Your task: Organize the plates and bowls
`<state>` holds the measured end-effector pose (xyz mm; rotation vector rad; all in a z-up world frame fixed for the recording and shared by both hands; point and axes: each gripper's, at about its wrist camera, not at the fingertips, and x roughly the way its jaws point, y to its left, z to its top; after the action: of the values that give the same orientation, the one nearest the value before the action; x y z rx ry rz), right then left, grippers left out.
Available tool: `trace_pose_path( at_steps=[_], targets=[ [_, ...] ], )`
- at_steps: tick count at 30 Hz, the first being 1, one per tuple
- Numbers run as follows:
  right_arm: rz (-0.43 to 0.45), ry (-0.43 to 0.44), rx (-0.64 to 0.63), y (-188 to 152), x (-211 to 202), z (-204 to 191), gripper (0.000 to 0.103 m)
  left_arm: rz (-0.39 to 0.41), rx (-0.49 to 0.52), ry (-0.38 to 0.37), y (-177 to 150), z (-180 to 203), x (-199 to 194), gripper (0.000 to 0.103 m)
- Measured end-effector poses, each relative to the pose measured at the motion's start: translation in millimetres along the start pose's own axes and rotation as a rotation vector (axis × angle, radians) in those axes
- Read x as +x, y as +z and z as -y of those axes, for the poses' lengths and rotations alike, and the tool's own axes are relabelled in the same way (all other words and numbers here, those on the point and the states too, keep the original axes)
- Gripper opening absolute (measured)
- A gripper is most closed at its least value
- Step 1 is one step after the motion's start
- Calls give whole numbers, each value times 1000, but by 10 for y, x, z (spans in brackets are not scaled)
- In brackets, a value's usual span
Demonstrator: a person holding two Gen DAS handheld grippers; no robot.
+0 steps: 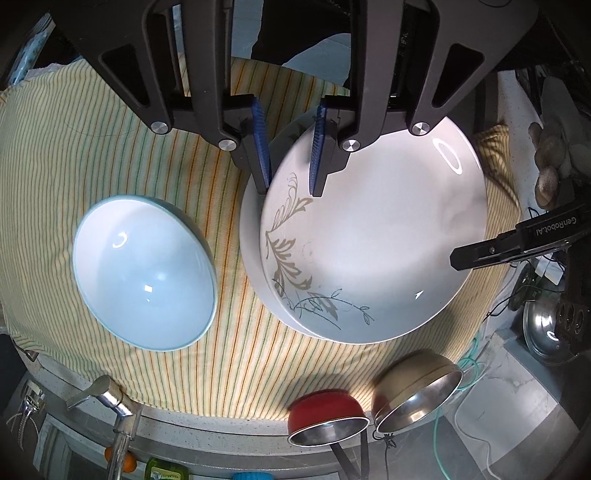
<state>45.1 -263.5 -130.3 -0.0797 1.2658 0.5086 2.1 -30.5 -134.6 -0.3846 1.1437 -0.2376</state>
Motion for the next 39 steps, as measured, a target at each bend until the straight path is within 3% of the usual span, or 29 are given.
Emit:
trace_pose_path(
  at_steps=[7,11,23,29,39],
  targets=[
    [17,0,-1,17,-23,-9,23,1,18,21,5,31,4,19],
    [21,-2,-8,20,-30,-20,23,0,28,49,11,72,14,36],
    [32,-16,-14,26,-51,-26,21,52,78,98,-31,169,-79,36],
    [41,-26,-9,30,-69,-8,14,44,79,78,-38,173,-23,36],
    [70,-7,8,100,-200,-15,15,51,78,69,-18,174,-39,36]
  ],
)
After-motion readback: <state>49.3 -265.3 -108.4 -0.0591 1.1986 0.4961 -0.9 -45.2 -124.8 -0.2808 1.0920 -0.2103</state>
